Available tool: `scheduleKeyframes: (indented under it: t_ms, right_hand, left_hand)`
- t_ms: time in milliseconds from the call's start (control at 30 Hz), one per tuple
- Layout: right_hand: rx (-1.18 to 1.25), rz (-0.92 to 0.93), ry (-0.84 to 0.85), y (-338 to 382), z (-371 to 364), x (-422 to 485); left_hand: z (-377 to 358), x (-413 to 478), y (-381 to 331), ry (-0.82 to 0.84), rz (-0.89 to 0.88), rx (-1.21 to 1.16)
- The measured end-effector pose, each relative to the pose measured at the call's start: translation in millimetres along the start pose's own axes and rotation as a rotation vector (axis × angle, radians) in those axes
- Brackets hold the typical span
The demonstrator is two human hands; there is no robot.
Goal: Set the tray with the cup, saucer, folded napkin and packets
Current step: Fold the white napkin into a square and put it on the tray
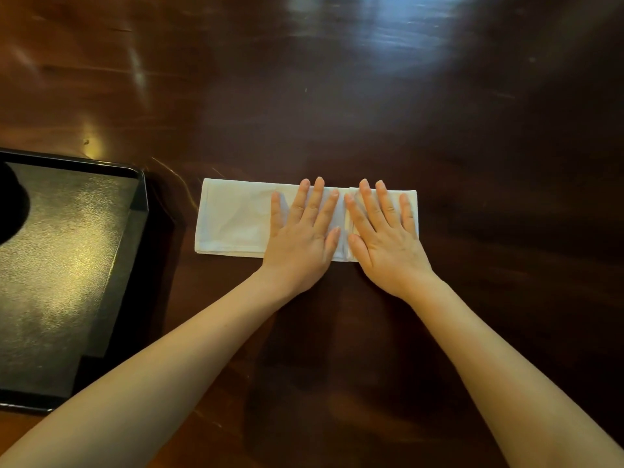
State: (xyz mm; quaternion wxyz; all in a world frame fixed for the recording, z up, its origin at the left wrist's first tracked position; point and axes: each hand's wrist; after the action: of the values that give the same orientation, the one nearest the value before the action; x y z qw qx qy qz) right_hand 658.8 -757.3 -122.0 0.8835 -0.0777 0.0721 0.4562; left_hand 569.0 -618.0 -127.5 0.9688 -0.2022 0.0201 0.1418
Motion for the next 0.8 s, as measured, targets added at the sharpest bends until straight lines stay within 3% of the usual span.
scheduleKeyframes:
  t_ms: [167, 300, 533, 600, 700, 800]
  right_hand:
    - [0.079, -0.051, 0.046, -1.4, 1.3, 2.2]
    - [0.003, -0.096, 0.036, -9.2, -3.5, -1.1]
    - [-0.018, -0.073, 0.07, -22.8, -4.8, -5.2]
    - [-0.012, -0.087, 0.082, -21.1, -3.6, -7.0]
    - [0.006, -0.145, 0.09, -13.7, -3.8, -13.3]
    - [0.056, -0.237, 0.084, 0.1, -6.5, -22.2]
  left_hand:
    - [-12.8, -2.9, -17.5, -0.038, -0.075, -0.03]
    - [-16.1, -4.1, -8.2, -0.047, -0.084, 0.044]
    - [-7.7, -1.3, -2.8, 0.076, -0.066, 0.036]
    - [6.6, -2.1, 12.8, 0.054, 0.022, -0.023]
    - [39.3, -10.1, 45.8, -0.11, 0.373, -0.158]
    - [70.6, -14.6, 55.4, -0.156, 0.632, -0.288]
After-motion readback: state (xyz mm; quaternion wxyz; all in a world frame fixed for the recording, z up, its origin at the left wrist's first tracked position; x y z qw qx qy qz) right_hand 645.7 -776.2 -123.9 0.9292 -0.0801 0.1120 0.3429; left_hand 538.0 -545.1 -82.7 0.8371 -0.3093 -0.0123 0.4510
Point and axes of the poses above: each hand's wrist, its own x-axis towards the middle knuckle, its own z-axis out of the back of the hand, y = z × x, and after that the axes turned 11 degrees about -x, right-handed
